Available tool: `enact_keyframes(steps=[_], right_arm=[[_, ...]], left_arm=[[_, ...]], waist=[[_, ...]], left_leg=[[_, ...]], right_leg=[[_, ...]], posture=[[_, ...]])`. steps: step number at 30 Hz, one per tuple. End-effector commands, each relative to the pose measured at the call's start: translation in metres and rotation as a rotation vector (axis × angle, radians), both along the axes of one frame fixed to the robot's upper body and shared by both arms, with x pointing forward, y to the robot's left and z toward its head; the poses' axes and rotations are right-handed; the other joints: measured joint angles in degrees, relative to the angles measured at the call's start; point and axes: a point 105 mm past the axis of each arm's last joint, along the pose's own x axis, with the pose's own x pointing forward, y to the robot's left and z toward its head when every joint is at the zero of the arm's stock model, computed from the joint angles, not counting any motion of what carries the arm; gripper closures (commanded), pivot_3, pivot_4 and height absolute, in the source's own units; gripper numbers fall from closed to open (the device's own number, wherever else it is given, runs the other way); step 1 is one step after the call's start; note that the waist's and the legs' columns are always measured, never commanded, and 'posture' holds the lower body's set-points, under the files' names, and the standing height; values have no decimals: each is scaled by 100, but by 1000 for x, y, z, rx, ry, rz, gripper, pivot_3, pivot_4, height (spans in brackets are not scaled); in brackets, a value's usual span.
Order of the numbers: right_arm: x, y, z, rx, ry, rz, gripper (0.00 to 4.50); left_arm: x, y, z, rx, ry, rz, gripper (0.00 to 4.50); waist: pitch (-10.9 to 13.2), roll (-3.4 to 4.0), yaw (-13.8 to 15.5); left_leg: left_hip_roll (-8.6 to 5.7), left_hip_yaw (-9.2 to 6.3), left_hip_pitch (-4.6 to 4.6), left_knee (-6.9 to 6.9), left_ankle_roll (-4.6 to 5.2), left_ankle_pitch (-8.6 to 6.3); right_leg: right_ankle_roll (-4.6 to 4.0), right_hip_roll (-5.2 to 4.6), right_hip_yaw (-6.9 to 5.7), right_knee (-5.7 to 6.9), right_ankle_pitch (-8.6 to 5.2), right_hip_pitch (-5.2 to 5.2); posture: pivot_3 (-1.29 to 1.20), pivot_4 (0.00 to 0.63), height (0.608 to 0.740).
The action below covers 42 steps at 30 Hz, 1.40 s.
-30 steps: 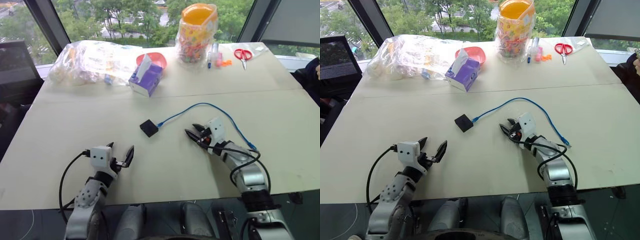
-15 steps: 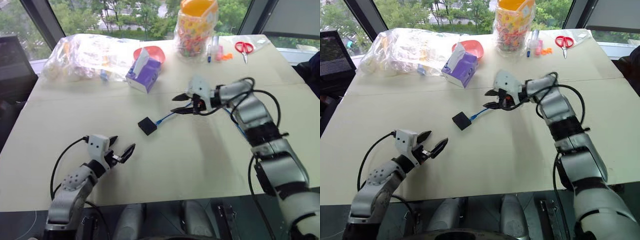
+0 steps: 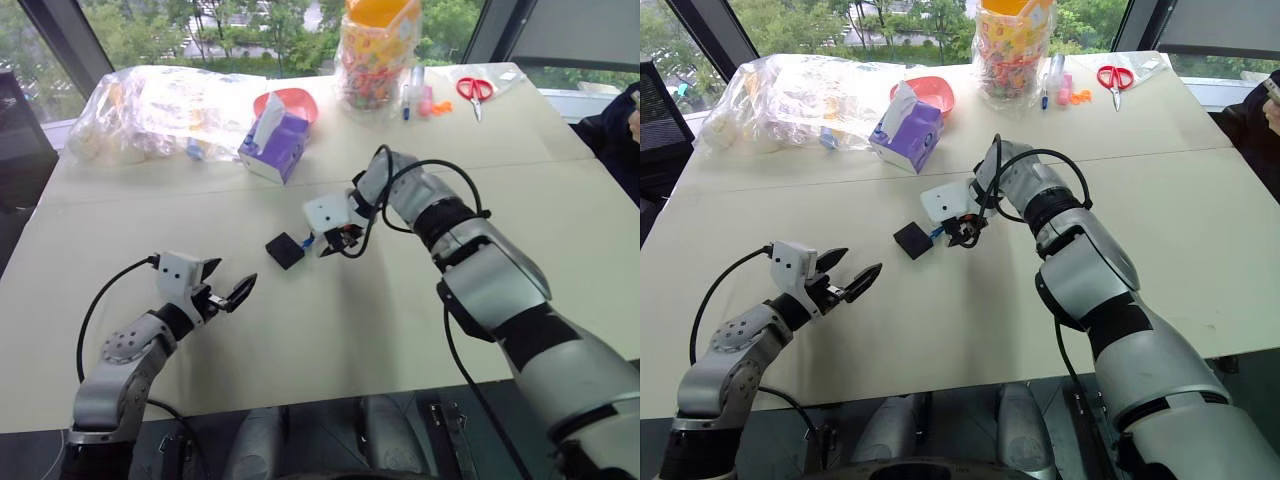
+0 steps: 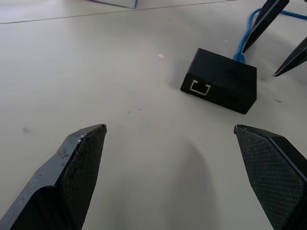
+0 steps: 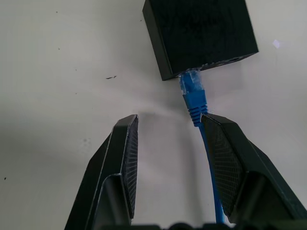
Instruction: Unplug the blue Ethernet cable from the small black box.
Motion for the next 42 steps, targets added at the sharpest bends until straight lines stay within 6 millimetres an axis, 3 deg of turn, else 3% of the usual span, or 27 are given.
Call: enact_keyframes(steps=[1,17,23,27,30,34,37,42], right_arm=[[2,17,12,0,-58,19,2372],[8,29,4,-65,-122,-30,2372],[7,31,0,-85,-119,-30,4426],[6,32,0,-82,-127,-12,4426],[12,33,8,-56,-239,36,4426],[21,42,33,148,-486,108,4426],[27,33,42,205,-679,158,4426],[16,27,43,407,-782,183,4426]], left_arm=[[-4,2,11,8,-49,15,51],[-12,5,10,3,-68,88,51],[-18,9,11,19,-61,72,0],[-21,10,26,-85,-49,23,0],[-20,7,39,-131,-46,-23,0],[-12,-2,60,-172,-57,-94,0],[-8,-14,68,-183,-56,-146,0],[-1,-29,76,-216,-52,-210,0]], waist=[[1,-1,-3],[0,-1,1],[0,-2,-4],[-1,-3,-1],[-1,-3,-3],[0,-4,16],[-1,-6,11],[-5,-12,11]], left_leg=[[1,0,0,1,-3,2],[6,1,8,15,-9,7],[11,1,11,22,-10,8],[12,1,13,22,-10,8],[13,1,13,25,-10,8],[12,1,13,28,-13,11],[12,3,11,29,-17,13],[12,6,12,28,-19,15]], right_leg=[[-1,1,1,6,0,-3],[-7,11,14,56,-2,-17],[-13,20,18,61,1,-17],[-13,21,20,62,1,-16],[-13,21,20,65,2,-16],[-12,22,21,67,2,-15],[-12,22,26,66,2,-16],[-11,22,31,66,3,-15]], posture=[[0,150,740],[0,150,740],[0,150,740],[0,150,740],[0,150,740],[0,150,740],[0,150,740],[0,150,740]])
